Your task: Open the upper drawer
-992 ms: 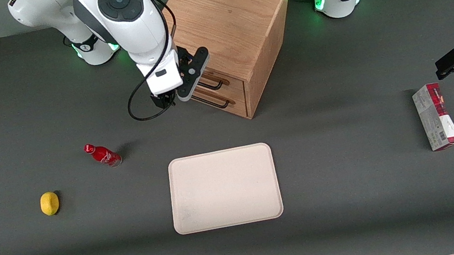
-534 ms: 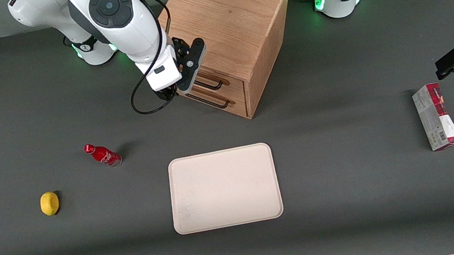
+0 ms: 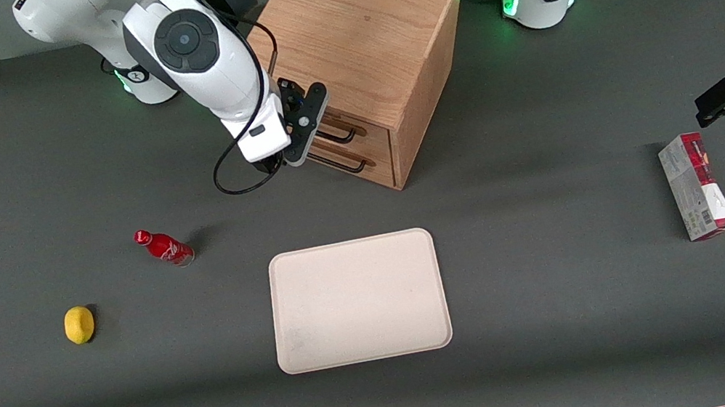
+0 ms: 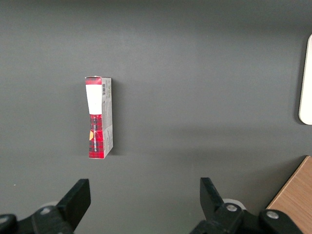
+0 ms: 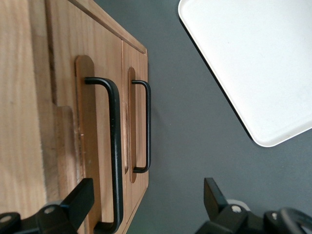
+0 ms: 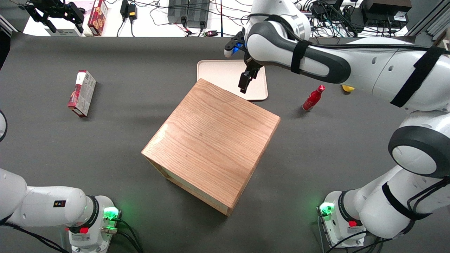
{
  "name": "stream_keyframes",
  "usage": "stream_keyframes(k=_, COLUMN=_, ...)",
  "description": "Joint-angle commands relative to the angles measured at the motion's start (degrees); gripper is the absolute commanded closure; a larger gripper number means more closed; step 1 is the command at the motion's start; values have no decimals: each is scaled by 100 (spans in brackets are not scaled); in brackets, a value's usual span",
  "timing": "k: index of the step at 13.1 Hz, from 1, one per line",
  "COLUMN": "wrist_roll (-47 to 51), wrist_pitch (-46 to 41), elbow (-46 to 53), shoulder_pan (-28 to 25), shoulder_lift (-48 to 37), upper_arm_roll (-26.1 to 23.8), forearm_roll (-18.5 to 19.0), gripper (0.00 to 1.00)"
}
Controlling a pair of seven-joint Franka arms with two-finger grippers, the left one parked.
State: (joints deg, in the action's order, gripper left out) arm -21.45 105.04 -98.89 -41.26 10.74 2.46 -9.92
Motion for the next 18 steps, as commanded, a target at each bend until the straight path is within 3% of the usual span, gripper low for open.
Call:
stream_keyframes(k=1, wrist_roll=-122, wrist_pitch=367, elbow=-332, shoulder_pan=-40, shoulder_lift=-90, upper_arm_roll=26, forearm_roll=-177, gripper=0)
stream_keyframes(k=18, wrist_roll=-113, wrist_pitch=887, elbow=-491, shoulder_pan=-93, shoulder_lift=349, upper_arm_roll=149, forearm_roll=-125, gripper=0)
